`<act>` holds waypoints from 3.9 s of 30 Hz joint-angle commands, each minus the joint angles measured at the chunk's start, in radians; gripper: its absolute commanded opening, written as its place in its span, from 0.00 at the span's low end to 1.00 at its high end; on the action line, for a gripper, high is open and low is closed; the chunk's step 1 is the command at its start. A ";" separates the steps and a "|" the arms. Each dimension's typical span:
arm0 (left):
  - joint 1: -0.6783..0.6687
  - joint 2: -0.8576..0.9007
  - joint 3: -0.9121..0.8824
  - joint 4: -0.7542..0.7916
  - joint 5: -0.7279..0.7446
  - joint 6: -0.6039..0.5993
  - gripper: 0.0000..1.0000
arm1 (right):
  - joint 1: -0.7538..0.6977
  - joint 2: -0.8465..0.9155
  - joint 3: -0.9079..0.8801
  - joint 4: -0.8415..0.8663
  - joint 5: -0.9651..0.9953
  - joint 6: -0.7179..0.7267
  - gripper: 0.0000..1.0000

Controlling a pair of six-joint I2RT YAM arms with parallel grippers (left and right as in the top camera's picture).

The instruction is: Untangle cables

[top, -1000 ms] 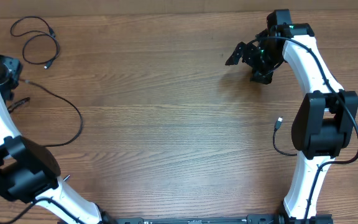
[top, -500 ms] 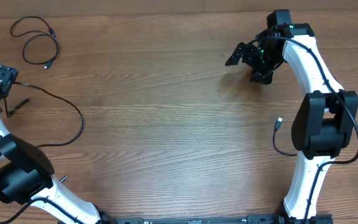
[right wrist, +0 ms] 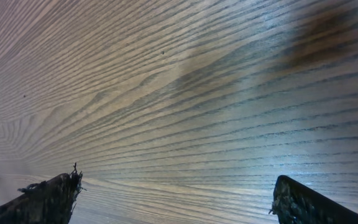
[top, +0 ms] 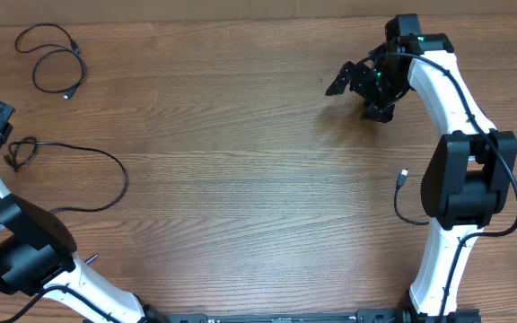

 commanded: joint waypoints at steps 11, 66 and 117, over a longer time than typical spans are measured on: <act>0.087 -0.024 0.008 -0.085 0.027 -0.058 0.33 | 0.005 0.000 0.014 0.019 0.006 -0.003 1.00; 0.212 0.191 -0.206 0.319 0.335 0.000 0.04 | 0.202 0.000 0.014 0.039 0.096 0.000 1.00; 0.184 -0.370 -0.935 0.381 0.135 -0.344 0.70 | 0.202 0.000 0.014 0.041 0.096 -0.004 1.00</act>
